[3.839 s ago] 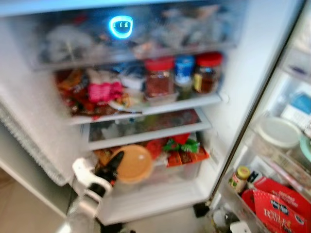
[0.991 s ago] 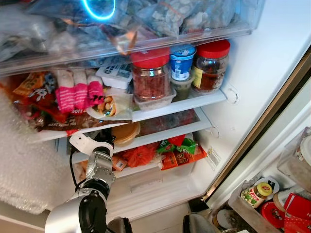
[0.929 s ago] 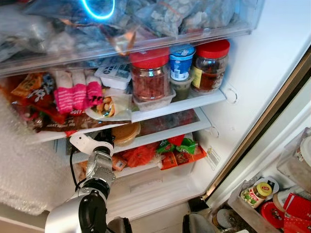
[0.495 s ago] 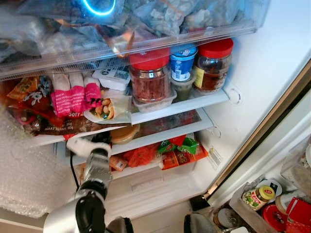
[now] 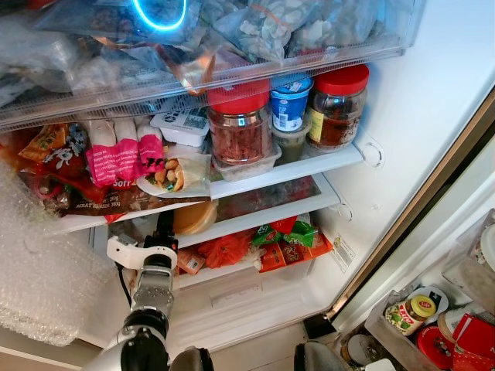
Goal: Restocking fridge
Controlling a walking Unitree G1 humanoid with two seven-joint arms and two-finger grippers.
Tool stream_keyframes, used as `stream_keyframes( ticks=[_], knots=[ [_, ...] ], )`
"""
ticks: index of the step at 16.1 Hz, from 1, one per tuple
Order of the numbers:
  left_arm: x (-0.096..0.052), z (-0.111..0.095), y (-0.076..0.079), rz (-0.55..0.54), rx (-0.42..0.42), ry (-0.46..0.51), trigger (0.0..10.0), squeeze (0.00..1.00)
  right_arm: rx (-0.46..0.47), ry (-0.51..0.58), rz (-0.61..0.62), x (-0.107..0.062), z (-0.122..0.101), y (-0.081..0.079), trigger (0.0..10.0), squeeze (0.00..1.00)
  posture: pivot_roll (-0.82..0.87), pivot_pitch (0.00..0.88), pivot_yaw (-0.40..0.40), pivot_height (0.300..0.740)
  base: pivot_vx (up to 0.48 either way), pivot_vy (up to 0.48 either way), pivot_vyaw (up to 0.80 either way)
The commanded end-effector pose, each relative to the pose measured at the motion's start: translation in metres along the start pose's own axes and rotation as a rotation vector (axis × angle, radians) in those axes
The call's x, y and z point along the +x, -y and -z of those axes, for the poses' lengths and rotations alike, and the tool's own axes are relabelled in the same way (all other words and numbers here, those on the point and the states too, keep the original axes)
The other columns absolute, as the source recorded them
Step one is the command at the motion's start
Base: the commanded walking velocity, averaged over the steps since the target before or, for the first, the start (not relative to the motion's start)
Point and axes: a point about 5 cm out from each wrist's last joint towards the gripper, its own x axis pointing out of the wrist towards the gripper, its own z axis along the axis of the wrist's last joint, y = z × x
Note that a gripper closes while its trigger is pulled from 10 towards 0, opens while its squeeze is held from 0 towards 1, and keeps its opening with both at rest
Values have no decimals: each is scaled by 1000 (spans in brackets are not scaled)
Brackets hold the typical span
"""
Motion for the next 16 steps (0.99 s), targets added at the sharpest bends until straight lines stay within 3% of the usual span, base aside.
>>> stream_keyframes(
  ticks=[1, 2, 7, 10, 16],
  knots=[
    [-1, 0, -1, 12, 24, -13, 10000, 0, 7, -18, -2, -1, 6, -2, 10000, 0, -224, 70, 31, 638, 0, 0, 0],
    [-2, 0, 0, 14, 23, -13, 10000, 0, 7, -18, -2, -1, 6, -2, 10000, 0, -224, 70, 31, 638, 0, 0, 0],
    [19, -8, 35, 96, 71, 22, 10000, 0, 2, -18, 3, -1, 6, -1, 10000, 0, -224, 67, 26, 638, 0, 0, 0],
    [20, -8, 35, 84, 62, 28, 10000, 0, 2, -20, 4, -1, 7, 0, 10000, 0, -228, 68, 25, 638, 0, 0, 0],
    [3, -10, 14, 48, 88, 25, 10000, 0, -8, -19, 0, -1, 6, 0, 10000, 0, -213, 65, 25, 638, 0, 0, 0]
  ],
)
